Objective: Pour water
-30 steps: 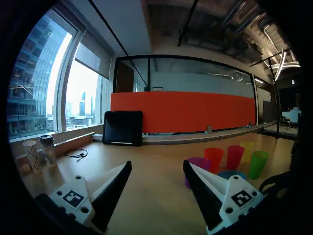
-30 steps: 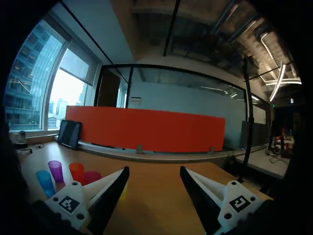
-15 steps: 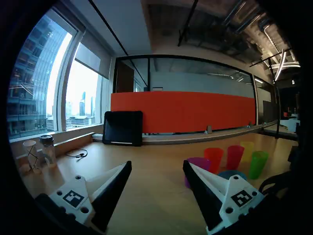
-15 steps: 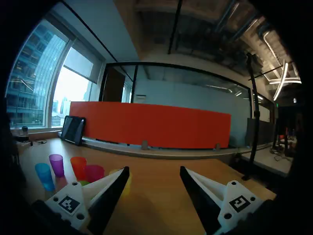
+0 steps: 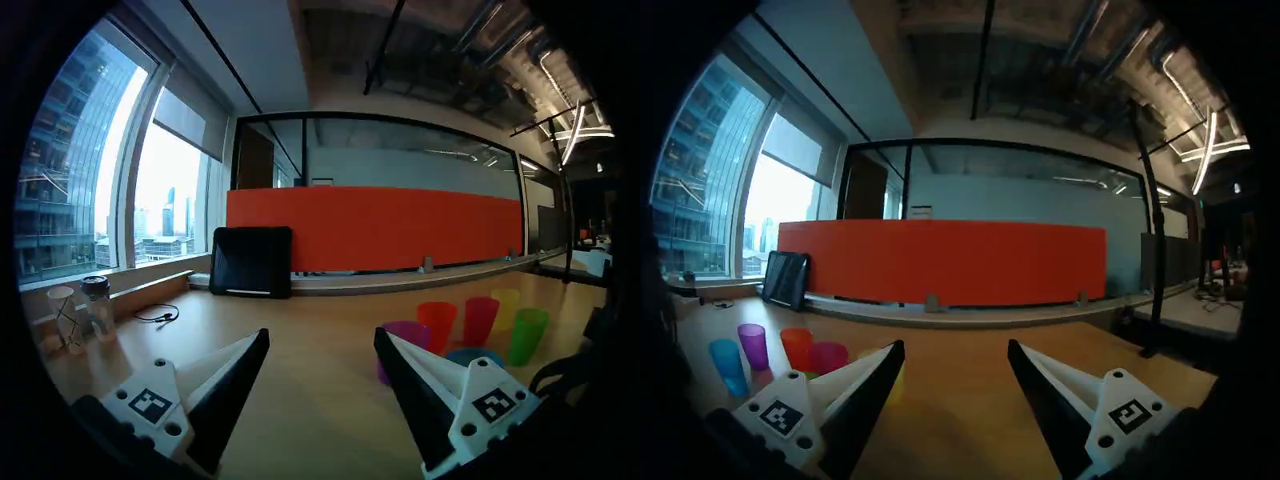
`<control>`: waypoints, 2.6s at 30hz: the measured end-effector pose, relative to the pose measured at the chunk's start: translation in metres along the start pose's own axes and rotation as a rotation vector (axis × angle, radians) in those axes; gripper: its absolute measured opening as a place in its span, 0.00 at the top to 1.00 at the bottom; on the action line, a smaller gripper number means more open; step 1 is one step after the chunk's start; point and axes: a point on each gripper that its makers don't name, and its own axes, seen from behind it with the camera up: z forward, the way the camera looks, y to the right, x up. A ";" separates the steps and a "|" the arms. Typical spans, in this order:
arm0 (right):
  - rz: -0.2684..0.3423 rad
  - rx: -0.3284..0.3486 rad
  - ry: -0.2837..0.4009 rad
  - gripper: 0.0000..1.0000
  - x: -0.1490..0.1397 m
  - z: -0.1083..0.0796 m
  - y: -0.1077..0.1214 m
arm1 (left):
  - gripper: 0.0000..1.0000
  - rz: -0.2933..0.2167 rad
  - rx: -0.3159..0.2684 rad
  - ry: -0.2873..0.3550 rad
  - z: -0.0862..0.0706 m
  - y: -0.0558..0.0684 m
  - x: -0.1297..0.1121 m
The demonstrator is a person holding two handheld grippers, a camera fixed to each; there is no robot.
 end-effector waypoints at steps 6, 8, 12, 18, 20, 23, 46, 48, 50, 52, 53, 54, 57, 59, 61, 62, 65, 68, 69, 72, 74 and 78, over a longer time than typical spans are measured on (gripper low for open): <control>0.013 0.001 -0.014 0.00 -0.012 -0.001 0.005 | 0.03 0.000 0.000 0.000 0.000 0.000 0.000; 0.011 0.001 -0.021 0.00 -0.015 -0.001 0.005 | 0.03 0.000 0.000 0.000 0.000 0.000 0.000; 0.002 0.005 -0.027 0.00 -0.019 -0.002 0.005 | 0.03 0.000 0.000 0.000 0.000 0.000 0.000; 0.001 0.004 -0.042 0.00 -0.028 -0.003 0.006 | 0.03 0.000 0.000 0.000 0.000 0.000 0.000; 0.004 0.000 -0.047 0.00 -0.030 -0.004 0.008 | 0.03 0.000 0.000 0.000 0.000 0.000 0.000; 0.012 -0.005 -0.054 0.00 -0.032 -0.004 0.011 | 0.03 0.000 0.000 0.000 0.000 0.000 0.000; 0.017 -0.008 -0.070 0.00 -0.036 -0.002 0.010 | 0.03 0.000 0.000 0.000 0.000 -0.001 0.000; 0.017 -0.008 -0.070 0.00 -0.036 -0.002 0.010 | 0.03 0.000 0.000 0.000 0.000 -0.001 0.000; 0.017 -0.009 -0.070 0.00 -0.036 -0.002 0.010 | 0.03 0.000 0.000 0.000 0.000 -0.001 0.000; 0.017 -0.009 -0.069 0.00 -0.036 -0.002 0.010 | 0.03 0.000 0.000 0.000 0.000 -0.001 0.000; 0.017 -0.009 -0.069 0.00 -0.036 -0.003 0.010 | 0.03 0.000 0.000 0.000 0.000 -0.001 0.000; 0.017 -0.009 -0.069 0.00 -0.036 -0.003 0.010 | 0.03 0.000 0.000 0.000 0.000 -0.001 0.000; 0.017 -0.008 -0.069 0.00 -0.036 -0.003 0.010 | 0.03 0.000 0.000 0.000 0.000 0.000 0.000; 0.017 -0.008 -0.069 0.00 -0.036 -0.003 0.010 | 0.03 0.000 0.000 0.000 0.000 0.000 0.000; 0.017 -0.008 -0.070 0.00 -0.036 -0.003 0.011 | 0.03 0.000 0.000 0.000 0.000 0.000 0.000; 0.017 -0.008 -0.070 0.00 -0.036 -0.002 0.011 | 0.03 0.000 0.000 0.000 0.000 0.000 0.000; 0.017 -0.008 -0.070 0.00 -0.036 -0.002 0.011 | 0.03 0.000 0.000 0.000 0.000 0.000 0.000; 0.017 -0.009 -0.069 0.00 -0.036 -0.002 0.011 | 0.03 0.000 0.000 0.000 0.000 -0.001 0.000; 0.017 -0.009 -0.069 0.00 -0.036 -0.002 0.011 | 0.03 0.000 0.000 0.000 0.000 -0.001 0.000; 0.017 -0.009 -0.070 0.00 -0.036 -0.002 0.011 | 0.03 0.000 0.000 0.000 0.000 -0.001 0.000; 0.017 -0.008 -0.070 0.00 -0.036 -0.002 0.011 | 0.03 0.000 0.000 0.000 0.000 -0.001 0.000; 0.017 -0.008 -0.070 0.00 -0.036 -0.002 0.011 | 0.03 0.000 0.000 0.000 0.000 0.000 0.000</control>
